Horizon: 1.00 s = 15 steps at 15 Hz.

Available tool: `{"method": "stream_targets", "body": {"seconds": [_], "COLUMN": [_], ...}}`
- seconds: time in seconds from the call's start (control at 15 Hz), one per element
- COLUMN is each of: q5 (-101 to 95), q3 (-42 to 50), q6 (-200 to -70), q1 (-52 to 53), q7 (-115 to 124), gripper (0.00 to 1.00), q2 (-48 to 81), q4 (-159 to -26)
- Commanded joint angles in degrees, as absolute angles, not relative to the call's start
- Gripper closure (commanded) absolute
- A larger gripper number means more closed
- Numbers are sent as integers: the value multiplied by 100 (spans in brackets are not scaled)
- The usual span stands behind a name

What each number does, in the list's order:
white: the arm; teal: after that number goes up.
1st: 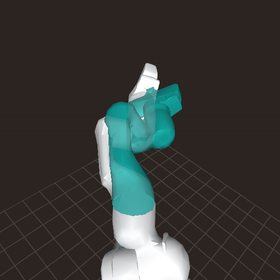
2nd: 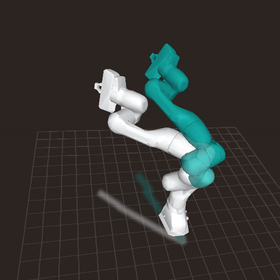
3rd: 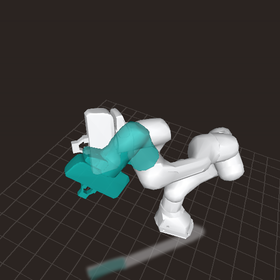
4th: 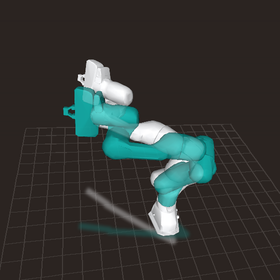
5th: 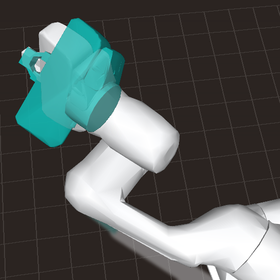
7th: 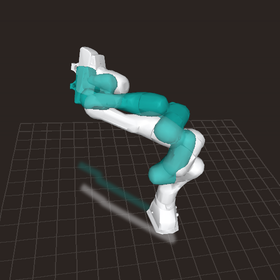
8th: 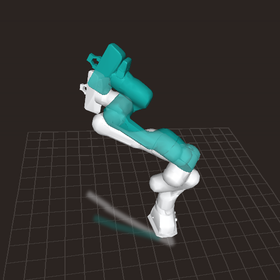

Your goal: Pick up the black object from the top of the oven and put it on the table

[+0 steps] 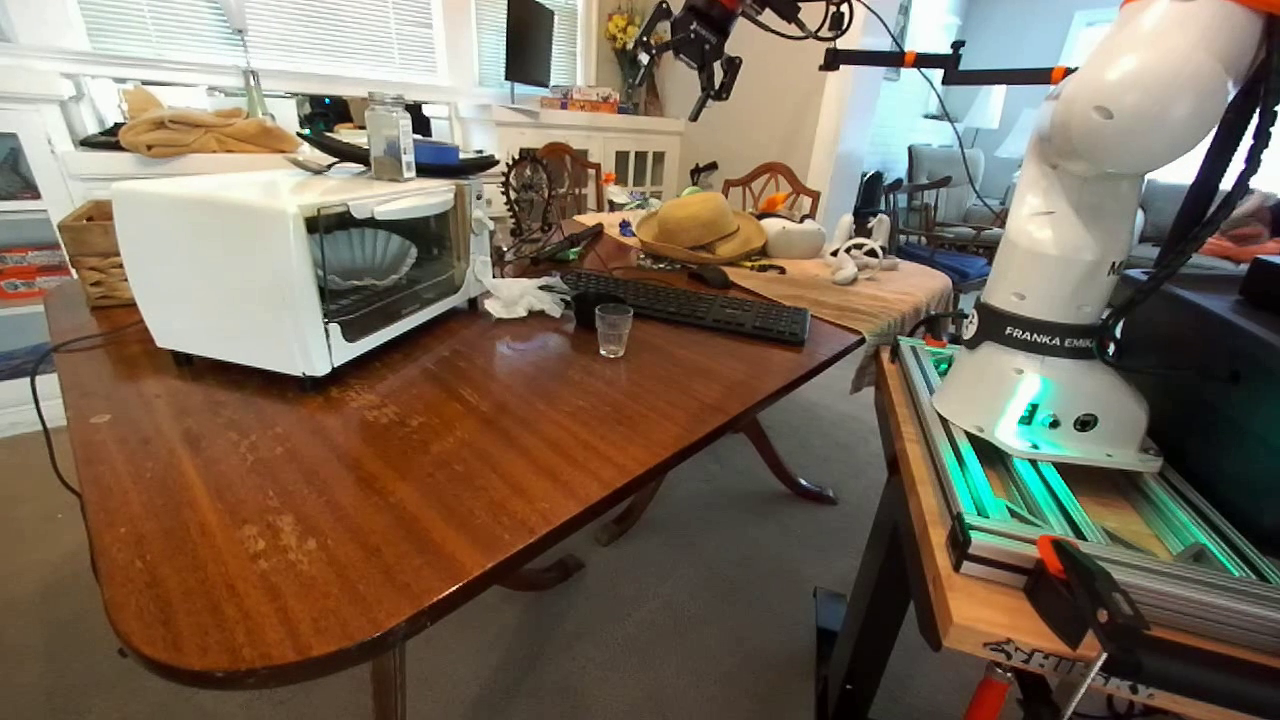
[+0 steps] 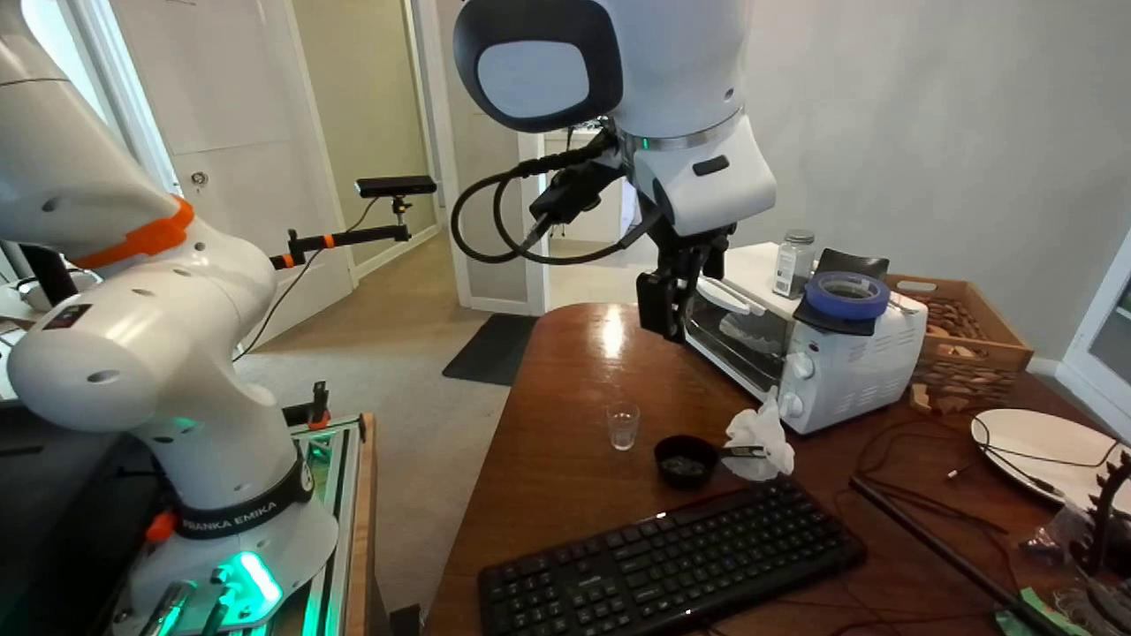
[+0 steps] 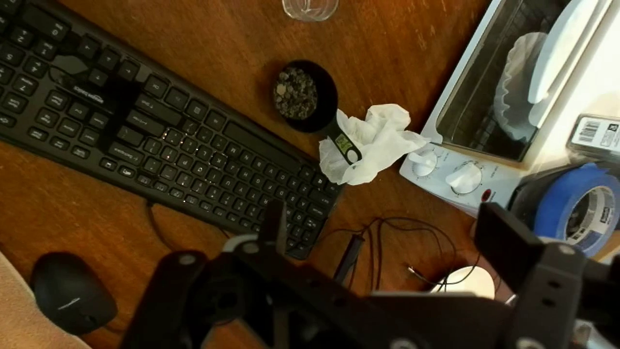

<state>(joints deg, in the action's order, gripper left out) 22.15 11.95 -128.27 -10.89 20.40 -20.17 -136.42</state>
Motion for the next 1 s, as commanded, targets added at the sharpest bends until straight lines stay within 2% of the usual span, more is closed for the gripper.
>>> {"method": "stream_targets", "body": {"seconds": [0.0,0.53,0.93], "q5": [2234,2233,1756], "q3": [1130,1130,1507], "q6": [-12803,-12803,-13112], "q1": [-1149,-1156,-1397], "q7": [2026,2026,1143], "gripper": [0,0,0], "q2": [-2032,-2054,-1305], "q4": [-13628,-13631,-12832]}}
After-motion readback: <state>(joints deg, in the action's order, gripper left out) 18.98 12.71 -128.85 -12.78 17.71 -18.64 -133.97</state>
